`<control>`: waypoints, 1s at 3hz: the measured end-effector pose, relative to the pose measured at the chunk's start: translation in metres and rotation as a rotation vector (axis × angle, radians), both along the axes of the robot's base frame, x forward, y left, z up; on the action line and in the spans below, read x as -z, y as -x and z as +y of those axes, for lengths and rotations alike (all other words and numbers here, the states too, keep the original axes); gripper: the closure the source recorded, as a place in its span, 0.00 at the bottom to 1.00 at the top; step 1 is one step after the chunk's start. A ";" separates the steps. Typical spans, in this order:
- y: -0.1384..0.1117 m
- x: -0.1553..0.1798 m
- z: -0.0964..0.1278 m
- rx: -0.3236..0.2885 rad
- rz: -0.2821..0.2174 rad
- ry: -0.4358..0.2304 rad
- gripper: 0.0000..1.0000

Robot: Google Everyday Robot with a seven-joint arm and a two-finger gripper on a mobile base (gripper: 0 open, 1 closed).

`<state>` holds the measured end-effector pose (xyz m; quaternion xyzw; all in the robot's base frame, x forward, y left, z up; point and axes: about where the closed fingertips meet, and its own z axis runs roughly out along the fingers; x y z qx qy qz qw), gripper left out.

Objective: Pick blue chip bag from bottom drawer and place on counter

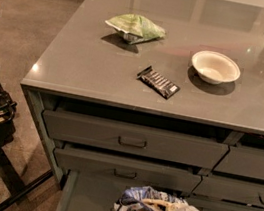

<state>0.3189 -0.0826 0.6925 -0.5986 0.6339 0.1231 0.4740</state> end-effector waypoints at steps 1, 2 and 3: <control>0.006 -0.024 0.010 0.003 -0.041 0.065 1.00; 0.006 -0.024 0.010 0.003 -0.041 0.065 1.00; -0.012 -0.049 0.010 -0.051 -0.084 0.067 1.00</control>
Offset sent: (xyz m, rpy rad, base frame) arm -0.0062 0.0107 0.0247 -0.0605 -0.0412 0.0009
